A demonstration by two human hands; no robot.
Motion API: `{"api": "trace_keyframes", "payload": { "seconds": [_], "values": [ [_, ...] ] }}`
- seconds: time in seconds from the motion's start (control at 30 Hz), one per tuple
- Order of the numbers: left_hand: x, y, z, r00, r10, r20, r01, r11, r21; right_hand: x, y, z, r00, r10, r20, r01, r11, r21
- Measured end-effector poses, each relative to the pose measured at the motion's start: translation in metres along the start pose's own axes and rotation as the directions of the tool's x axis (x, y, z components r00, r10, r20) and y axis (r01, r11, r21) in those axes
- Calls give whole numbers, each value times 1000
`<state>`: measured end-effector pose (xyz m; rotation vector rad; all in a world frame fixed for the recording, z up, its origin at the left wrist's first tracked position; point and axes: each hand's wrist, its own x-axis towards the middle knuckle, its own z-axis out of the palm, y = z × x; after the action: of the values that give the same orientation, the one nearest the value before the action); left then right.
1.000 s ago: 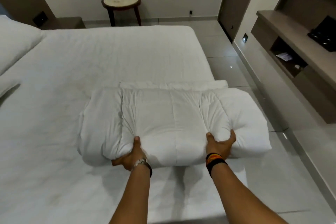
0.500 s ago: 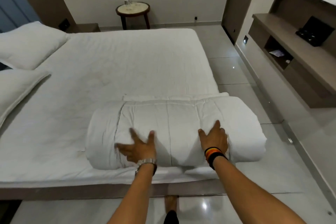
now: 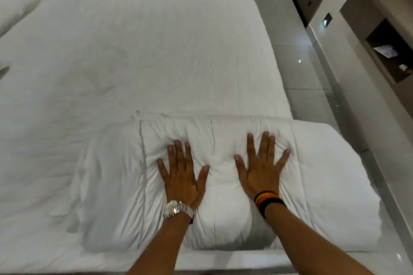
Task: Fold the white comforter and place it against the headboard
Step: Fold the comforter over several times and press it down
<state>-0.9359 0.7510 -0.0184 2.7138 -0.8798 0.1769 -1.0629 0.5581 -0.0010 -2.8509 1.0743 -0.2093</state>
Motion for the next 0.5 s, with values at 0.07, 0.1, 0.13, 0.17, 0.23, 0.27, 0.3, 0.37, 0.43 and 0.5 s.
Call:
{"api": "trace_keyframes", "payload": {
  "seconds": [0.07,0.1,0.13,0.17,0.23,0.27,0.3,0.37,0.43,0.5],
  "values": [
    [52,3,12,1000,19,-8,-19,1000,8,56,-1,12,1000,9,0,-9,1000,-18],
    [76,3,18,999,30,-14,-30,999,20,80,1,18,1000,18,14,-18,999,-31],
    [96,4,23,999,42,-18,-41,999,26,99,2,24,999,24,37,-23,999,-42],
    [112,3,31,999,50,-4,-50,998,25,114,4,31,996,34,82,-30,998,-51],
    [132,2,45,997,52,53,-54,998,33,133,5,45,981,67,183,-53,996,-78],
    [137,2,49,994,44,100,-47,998,35,139,4,50,967,79,242,-59,994,-89],
    [137,2,52,988,33,151,-38,999,30,142,2,53,949,88,301,-64,994,-90],
    [144,3,48,978,23,208,-29,999,25,154,-1,44,919,91,384,-71,995,-65],
    [155,-2,31,973,9,230,-19,999,41,157,8,18,904,52,425,-53,999,-9],
    [158,-21,16,988,12,154,-24,996,80,147,27,-5,942,-5,336,16,999,-29]
  ]
}}
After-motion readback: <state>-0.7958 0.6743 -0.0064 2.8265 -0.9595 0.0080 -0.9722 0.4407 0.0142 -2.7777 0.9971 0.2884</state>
